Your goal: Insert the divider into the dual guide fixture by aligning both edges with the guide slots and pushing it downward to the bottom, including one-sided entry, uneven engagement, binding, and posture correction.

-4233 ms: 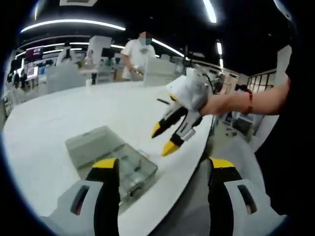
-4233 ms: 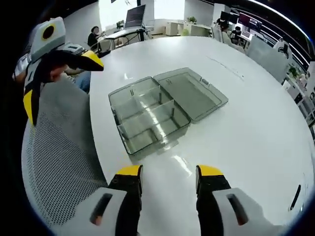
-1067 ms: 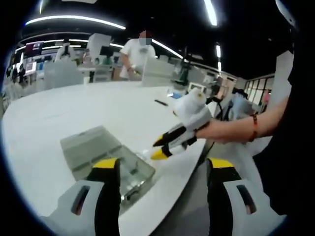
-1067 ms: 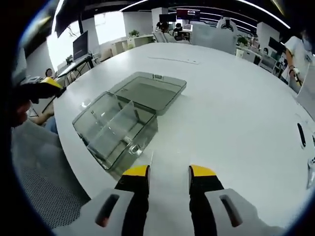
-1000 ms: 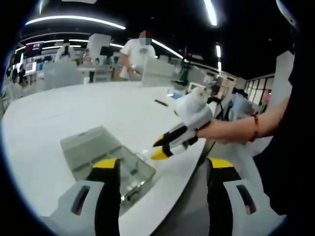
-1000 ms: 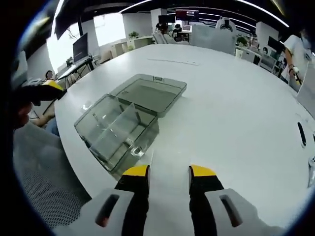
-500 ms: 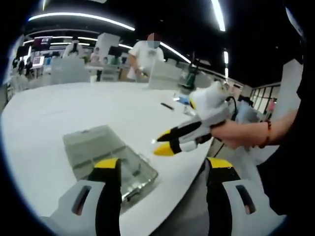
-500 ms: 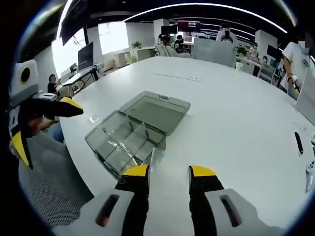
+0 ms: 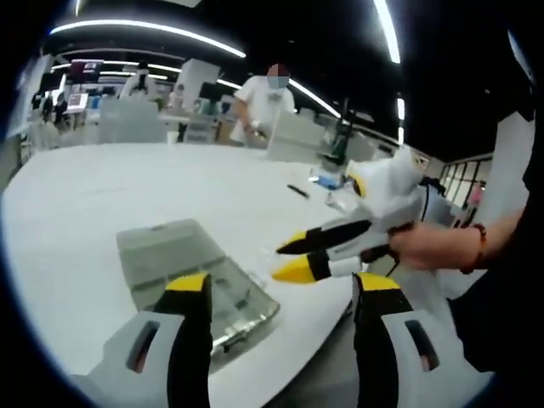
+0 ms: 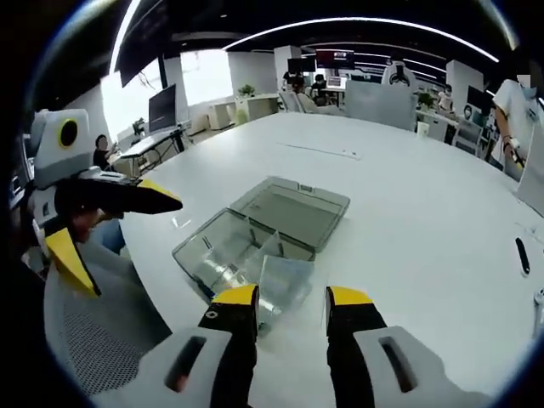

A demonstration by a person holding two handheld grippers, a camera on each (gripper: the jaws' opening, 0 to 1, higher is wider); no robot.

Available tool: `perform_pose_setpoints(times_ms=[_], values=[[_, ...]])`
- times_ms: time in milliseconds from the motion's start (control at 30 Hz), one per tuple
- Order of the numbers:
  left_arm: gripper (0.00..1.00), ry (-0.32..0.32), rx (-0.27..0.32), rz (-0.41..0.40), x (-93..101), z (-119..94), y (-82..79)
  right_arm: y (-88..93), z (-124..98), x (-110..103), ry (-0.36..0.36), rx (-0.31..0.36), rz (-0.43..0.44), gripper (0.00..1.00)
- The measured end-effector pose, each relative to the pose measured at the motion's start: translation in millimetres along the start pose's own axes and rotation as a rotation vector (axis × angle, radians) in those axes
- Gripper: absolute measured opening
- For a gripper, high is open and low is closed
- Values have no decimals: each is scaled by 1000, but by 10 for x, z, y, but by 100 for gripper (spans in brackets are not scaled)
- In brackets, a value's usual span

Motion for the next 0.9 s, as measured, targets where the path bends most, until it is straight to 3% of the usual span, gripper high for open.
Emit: perform_pose_setpoints(times_ms=[900], values=[[50,-37,-9,-131,-68,18,50,-121,4,-318,-71,86,-72,27]])
Point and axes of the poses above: the point that each gripper's makers call its tool centre point, and the gripper's own axes: z roughly forward along the fingers, x roughly to its right, y roughly out of its underside, the point moved 9 cm from there along -z, roughly backward along the fingers, and after that the axes turned 13 degrees about -y, right-handed, at the moved point
